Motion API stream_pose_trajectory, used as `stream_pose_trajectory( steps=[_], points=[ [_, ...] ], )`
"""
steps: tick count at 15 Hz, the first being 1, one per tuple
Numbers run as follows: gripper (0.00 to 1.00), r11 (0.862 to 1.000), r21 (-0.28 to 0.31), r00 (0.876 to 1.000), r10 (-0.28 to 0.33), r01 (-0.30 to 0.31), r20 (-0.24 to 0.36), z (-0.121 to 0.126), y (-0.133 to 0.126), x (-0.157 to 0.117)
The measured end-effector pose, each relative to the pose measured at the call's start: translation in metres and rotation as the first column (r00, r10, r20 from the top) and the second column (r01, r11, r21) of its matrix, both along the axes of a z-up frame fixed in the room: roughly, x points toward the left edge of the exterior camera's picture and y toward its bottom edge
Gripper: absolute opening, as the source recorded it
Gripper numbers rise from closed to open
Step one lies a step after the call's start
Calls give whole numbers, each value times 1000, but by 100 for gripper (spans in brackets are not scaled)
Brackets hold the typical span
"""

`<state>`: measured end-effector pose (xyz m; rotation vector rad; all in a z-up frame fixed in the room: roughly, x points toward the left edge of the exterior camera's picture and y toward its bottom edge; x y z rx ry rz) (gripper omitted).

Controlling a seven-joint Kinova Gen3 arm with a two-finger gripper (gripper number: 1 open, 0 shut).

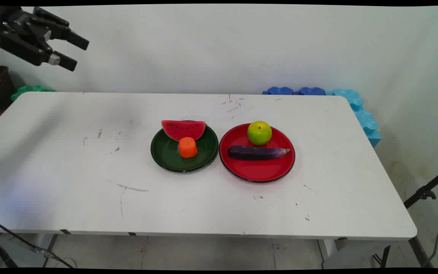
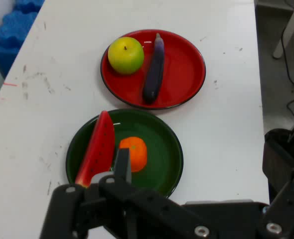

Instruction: Pick up the eggplant from the red plate

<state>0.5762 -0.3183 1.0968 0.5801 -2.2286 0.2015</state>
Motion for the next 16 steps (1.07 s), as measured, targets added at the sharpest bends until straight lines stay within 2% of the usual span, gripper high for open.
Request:
stream_pose_trajectory(
  steps=[4, 10, 13, 16],
  points=[
    [100, 1000, 26, 1000, 15, -16, 16, 0, -10, -28],
    [100, 999, 44, 997, 29, -32, 76, -1, -40, -96],
    [100, 997, 56, 992, 40, -46, 116, -11, -58, -142],
    [100, 996, 75, 986, 42, -55, 159, -35, -77, -194]
  ],
)
